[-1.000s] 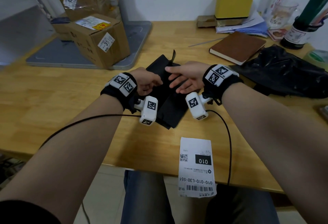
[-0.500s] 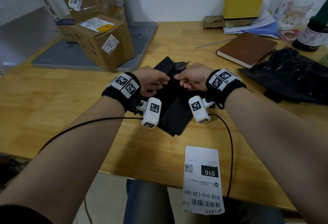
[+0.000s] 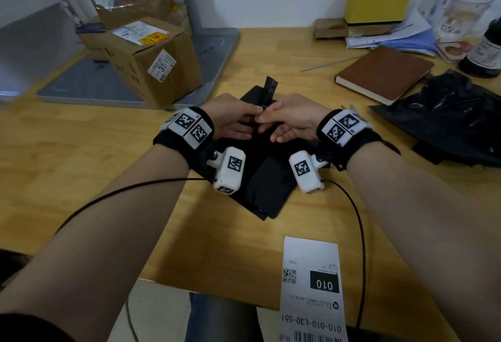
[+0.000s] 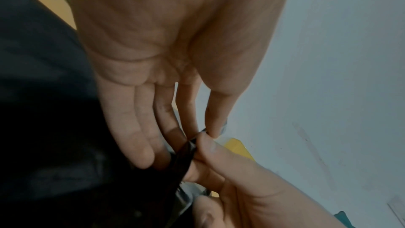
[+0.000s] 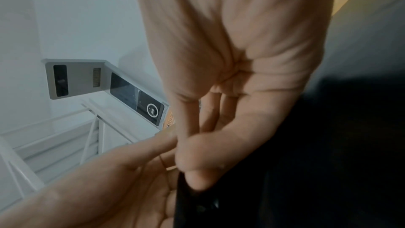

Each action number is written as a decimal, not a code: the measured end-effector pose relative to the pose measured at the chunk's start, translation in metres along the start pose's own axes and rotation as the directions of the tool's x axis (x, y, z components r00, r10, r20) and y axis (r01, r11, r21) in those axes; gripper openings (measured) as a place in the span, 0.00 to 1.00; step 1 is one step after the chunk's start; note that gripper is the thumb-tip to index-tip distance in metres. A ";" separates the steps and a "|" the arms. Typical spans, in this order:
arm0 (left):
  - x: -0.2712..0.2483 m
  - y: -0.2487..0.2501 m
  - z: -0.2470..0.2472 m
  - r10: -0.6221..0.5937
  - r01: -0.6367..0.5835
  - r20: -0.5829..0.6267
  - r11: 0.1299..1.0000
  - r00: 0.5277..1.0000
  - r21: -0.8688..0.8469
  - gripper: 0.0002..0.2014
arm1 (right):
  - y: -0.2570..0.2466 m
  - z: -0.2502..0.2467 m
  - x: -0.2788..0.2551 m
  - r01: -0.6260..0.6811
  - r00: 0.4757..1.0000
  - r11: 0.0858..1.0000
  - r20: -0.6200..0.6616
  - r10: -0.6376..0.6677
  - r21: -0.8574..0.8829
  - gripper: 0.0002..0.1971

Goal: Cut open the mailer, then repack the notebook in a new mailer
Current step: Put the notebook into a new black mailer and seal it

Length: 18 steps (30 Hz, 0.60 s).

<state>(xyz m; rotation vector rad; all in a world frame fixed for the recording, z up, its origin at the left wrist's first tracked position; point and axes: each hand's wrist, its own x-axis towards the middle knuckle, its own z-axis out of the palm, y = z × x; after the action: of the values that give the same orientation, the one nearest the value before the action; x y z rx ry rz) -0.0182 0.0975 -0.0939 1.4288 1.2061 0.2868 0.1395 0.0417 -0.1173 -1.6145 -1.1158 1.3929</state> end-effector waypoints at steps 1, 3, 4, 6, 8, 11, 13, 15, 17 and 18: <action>0.002 -0.001 0.000 0.003 -0.003 0.000 1.000 1.000 0.005 0.18 | 0.001 -0.001 0.001 -0.006 1.000 1.000 0.010 0.006 0.000 0.05; 0.006 -0.004 -0.001 0.012 -0.012 -0.003 1.000 1.000 0.011 0.16 | 0.005 -0.004 0.003 -0.013 1.000 1.000 0.029 0.013 0.007 0.06; 0.008 -0.006 -0.001 0.018 -0.017 -0.005 1.000 1.000 0.013 0.13 | 0.007 -0.005 0.004 -0.014 0.999 1.000 0.036 0.013 0.015 0.07; 0.012 -0.010 -0.002 0.029 -0.029 -0.001 1.000 1.000 0.002 0.12 | 0.009 -0.006 0.006 -0.017 0.999 0.999 0.045 0.015 0.033 0.08; 0.014 -0.014 -0.004 0.041 -0.041 0.004 0.999 0.999 -0.026 0.14 | 0.011 -0.008 0.009 -0.020 0.999 0.999 0.050 0.018 0.040 0.08; 0.017 -0.017 -0.004 0.046 -0.046 -0.017 0.998 0.999 -0.051 0.12 | 0.011 -0.009 0.012 -0.018 0.998 0.999 0.065 0.016 0.031 0.06; 0.018 -0.016 -0.004 0.023 -0.026 -0.042 0.997 0.999 -0.071 0.11 | 0.011 -0.009 0.012 -0.019 0.997 0.999 0.078 0.016 0.035 0.04; 0.018 -0.015 -0.005 -0.003 -0.003 -0.060 0.995 0.998 -0.102 0.12 | 0.011 -0.011 0.012 -0.040 0.997 0.998 0.070 0.036 0.056 0.04; 0.017 -0.014 -0.008 -0.016 0.006 -0.089 0.993 0.996 -0.119 0.11 | 0.010 -0.012 0.010 -0.075 0.996 0.995 0.056 0.071 0.063 0.04; 0.016 -0.013 -0.011 -0.014 0.000 -0.116 0.993 0.993 -0.122 0.09 | 0.009 -0.013 0.009 -0.091 0.995 0.995 0.045 0.089 0.048 0.06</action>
<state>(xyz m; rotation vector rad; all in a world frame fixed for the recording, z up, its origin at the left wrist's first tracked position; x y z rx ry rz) -0.0261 0.1138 -0.1091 1.3165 1.2661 0.4365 0.1537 0.0469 -0.1270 -1.6239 -1.0351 1.5081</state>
